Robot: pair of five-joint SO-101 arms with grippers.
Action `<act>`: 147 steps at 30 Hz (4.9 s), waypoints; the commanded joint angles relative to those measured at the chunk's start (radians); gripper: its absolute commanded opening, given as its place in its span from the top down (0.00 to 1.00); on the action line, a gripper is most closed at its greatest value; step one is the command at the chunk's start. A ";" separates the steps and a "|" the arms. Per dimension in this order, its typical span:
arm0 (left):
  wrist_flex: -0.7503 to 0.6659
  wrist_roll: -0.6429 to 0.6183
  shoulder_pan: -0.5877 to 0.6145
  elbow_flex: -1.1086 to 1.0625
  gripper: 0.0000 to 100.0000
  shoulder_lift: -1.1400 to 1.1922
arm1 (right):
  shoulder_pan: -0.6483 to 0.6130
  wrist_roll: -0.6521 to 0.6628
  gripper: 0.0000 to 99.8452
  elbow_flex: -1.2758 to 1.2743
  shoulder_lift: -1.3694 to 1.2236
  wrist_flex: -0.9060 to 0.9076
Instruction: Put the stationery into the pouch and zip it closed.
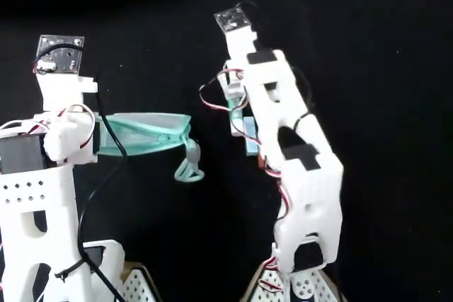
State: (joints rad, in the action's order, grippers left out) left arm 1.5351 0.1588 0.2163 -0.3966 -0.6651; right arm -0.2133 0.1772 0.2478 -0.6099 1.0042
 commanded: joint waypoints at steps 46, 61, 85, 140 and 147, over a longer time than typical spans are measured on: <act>0.012 -0.023 0.019 -0.033 0.97 0.008 | -0.054 -0.120 0.89 -0.453 0.443 -0.025; 0.011 -0.023 0.013 -0.033 0.97 0.008 | -0.092 -0.450 0.89 -0.398 0.309 0.041; 0.009 -0.018 0.021 -0.033 0.97 0.008 | -0.086 -0.287 0.99 0.257 -0.194 0.359; 0.009 -0.018 0.021 -0.035 0.97 0.008 | 0.508 0.368 0.84 -0.309 0.162 0.267; 0.009 -0.018 0.021 -0.035 0.97 0.008 | 0.546 0.413 0.86 -0.269 0.110 0.269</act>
State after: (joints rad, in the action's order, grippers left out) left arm 1.5351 0.1465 0.2163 -0.3997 -0.6651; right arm 0.3191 0.5455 -0.0591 -0.4841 1.2789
